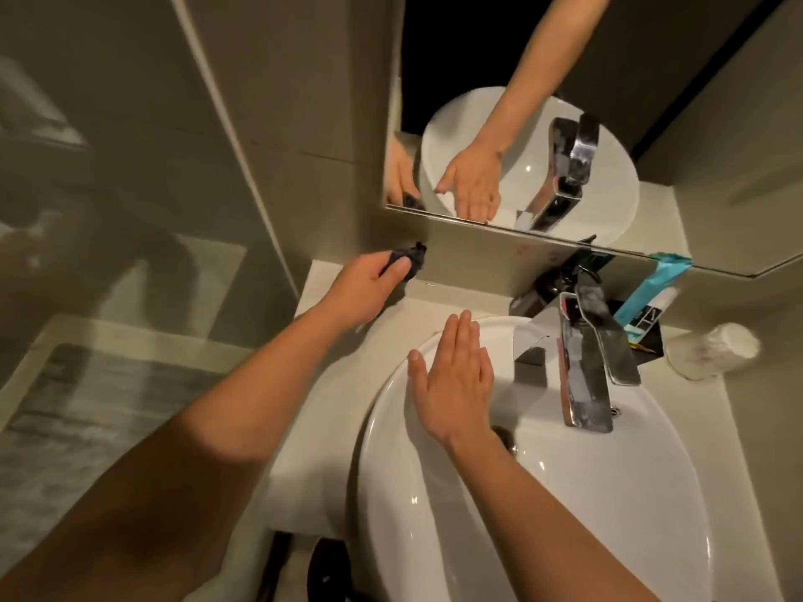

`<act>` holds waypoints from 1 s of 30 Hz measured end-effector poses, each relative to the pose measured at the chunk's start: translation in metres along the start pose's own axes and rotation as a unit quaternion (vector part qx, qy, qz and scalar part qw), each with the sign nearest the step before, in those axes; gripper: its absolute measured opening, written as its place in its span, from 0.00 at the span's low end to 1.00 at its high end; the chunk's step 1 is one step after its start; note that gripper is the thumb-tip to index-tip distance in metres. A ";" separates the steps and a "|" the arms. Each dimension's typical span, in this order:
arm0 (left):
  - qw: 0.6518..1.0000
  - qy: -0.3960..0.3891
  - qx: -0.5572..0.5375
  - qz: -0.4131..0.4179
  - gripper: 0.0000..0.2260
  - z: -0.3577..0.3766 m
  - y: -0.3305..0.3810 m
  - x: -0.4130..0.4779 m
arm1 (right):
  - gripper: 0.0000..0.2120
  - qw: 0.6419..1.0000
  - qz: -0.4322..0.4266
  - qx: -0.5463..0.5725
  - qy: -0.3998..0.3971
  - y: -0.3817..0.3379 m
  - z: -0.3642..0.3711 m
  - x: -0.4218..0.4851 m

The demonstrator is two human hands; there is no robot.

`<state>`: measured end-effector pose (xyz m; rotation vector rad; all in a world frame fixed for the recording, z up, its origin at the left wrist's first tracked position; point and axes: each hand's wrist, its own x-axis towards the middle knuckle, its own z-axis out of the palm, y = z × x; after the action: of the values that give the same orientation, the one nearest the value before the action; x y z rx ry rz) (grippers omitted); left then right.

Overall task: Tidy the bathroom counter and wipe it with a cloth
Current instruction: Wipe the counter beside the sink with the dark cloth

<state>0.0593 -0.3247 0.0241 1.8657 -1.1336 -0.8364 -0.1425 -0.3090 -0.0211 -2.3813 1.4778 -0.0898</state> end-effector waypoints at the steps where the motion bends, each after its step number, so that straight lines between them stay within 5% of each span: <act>1: 0.999 -0.018 0.034 0.021 0.17 0.013 -0.002 0.015 | 0.37 1.000 0.002 -0.003 0.002 0.000 0.001 0.000; 6: 0.950 -0.218 0.191 0.112 0.24 0.087 -0.036 0.053 | 0.37 1.000 0.008 0.006 0.009 -0.001 0.005 0.000; 12: 0.904 -0.289 0.264 0.176 0.24 0.091 -0.056 0.070 | 0.37 1.000 0.012 0.003 0.006 -0.004 0.006 0.001; 23: 0.941 -0.301 0.154 0.012 0.27 0.066 -0.074 0.023 | 0.36 1.000 0.009 -0.002 0.019 -0.004 0.006 -0.001; 30: 0.954 -0.259 0.153 -0.008 0.25 0.049 -0.091 -0.027 | 0.37 1.000 -0.001 -0.003 0.008 -0.003 0.007 -0.003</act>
<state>0.0445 -0.2872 -0.0748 1.9575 -1.6488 -1.2676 -0.1398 -0.3030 -0.0260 -2.3920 1.4856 -0.1057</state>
